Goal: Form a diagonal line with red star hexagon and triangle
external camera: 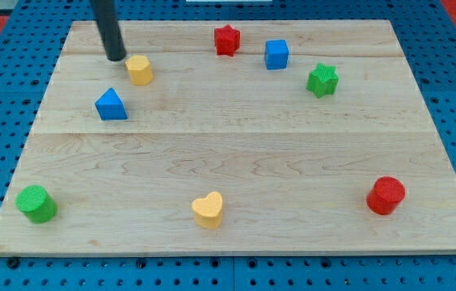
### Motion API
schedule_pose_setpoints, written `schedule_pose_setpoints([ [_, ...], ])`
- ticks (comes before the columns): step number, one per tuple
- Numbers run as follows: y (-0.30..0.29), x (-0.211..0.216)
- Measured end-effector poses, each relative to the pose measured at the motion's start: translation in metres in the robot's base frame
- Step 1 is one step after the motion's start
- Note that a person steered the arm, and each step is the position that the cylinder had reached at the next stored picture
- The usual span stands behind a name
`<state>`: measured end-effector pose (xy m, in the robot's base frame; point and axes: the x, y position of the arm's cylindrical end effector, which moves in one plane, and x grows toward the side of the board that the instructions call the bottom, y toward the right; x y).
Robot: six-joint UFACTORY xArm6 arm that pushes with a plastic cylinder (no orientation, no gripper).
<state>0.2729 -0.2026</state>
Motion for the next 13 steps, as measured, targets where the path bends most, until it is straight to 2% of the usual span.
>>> schedule_pose_setpoints([
  [2,-0.073,-0.072],
  [3,-0.065,-0.082],
  [5,0.01,-0.005],
  [6,0.07,0.021],
  [7,0.059,0.015],
  [8,0.086,-0.047],
  [9,0.147,-0.081],
  [11,0.261,-0.071],
  [13,0.168,-0.007],
])
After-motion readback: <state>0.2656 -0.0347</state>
